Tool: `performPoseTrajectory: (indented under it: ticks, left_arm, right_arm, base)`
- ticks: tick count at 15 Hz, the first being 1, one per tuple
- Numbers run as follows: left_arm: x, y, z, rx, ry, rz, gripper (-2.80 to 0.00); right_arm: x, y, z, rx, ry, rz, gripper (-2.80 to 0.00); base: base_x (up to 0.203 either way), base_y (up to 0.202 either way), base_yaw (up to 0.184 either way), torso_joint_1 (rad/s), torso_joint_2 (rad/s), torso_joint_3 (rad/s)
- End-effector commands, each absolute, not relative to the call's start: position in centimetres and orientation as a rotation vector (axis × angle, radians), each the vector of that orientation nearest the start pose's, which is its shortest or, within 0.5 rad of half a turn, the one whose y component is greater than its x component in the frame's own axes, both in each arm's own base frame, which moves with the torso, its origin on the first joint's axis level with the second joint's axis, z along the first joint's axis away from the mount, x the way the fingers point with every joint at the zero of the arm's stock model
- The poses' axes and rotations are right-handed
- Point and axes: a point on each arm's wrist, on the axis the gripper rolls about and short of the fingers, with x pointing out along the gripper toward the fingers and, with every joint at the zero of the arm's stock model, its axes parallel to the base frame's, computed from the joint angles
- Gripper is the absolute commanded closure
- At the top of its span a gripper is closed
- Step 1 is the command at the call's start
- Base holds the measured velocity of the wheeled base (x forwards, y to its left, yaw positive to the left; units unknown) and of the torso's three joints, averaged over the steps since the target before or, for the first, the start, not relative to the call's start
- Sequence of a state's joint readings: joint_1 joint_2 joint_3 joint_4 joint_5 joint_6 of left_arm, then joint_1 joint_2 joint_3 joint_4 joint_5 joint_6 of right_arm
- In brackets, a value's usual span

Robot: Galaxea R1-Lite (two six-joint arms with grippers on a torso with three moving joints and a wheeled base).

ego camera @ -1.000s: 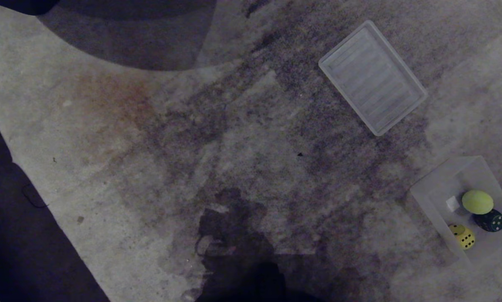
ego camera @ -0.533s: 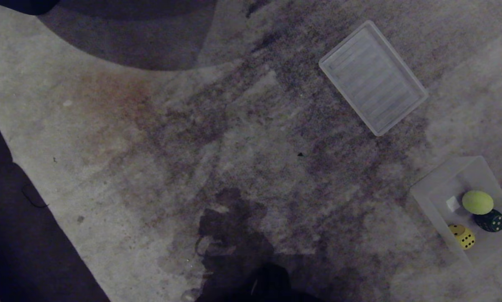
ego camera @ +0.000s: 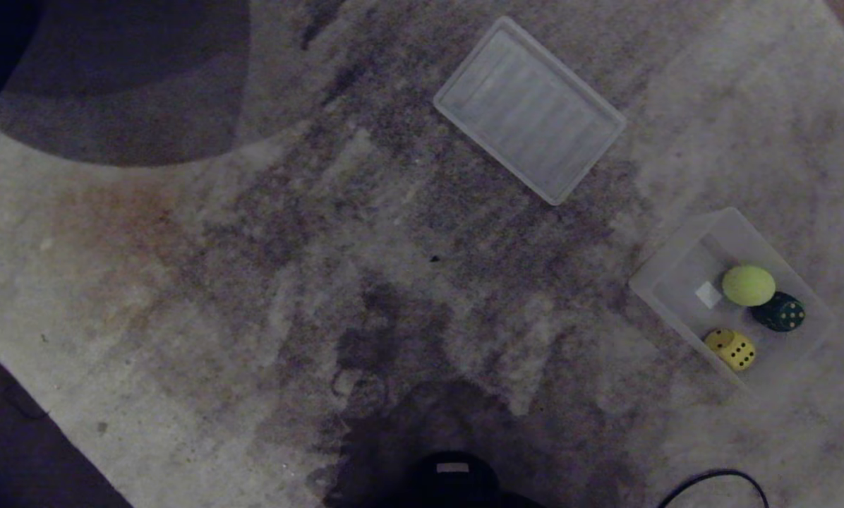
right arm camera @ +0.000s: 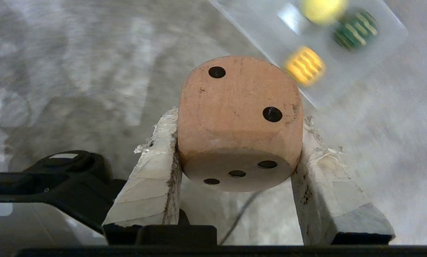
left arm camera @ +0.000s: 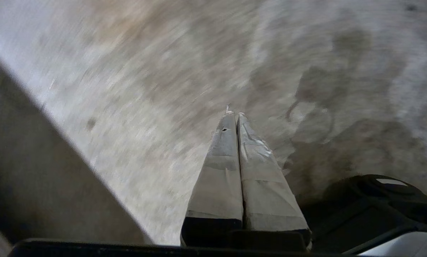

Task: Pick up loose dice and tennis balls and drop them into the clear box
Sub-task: Put the toys in the box

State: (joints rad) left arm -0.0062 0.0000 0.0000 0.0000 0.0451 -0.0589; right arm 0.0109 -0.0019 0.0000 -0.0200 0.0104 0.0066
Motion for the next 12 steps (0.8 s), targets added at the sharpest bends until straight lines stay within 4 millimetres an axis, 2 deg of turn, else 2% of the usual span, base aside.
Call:
performPoseTrajectory:
  ticks: [1, 7, 12]
  left_arm:
    - [-2.27, 0.12, 7.51, -0.06, 0.0, 0.04, 0.0]
    - [-2.27, 0.12, 7.51, -0.061, 0.0, 0.04, 0.0]
    - [-2.27, 0.12, 7.52, -0.061, -0.001, 0.04, 0.0]
  right_arm:
    - [-2.22, 0.0, 7.54, 0.006, -0.012, 0.022, 0.0]
    - [-2.22, 0.0, 7.56, 0.003, -0.014, 0.021, 0.0]
    - [-2.22, 0.0, 7.56, 0.003, -0.014, 0.021, 0.0]
  base:
    - [0.003, 0.009, -0.164, 0.005, 0.0, 0.001]
    - [0.0, 0.008, -0.144, 0.003, 0.0, 0.0]
    - [0.0, 0.0, 0.0, 0.0, 0.0, 0.0]
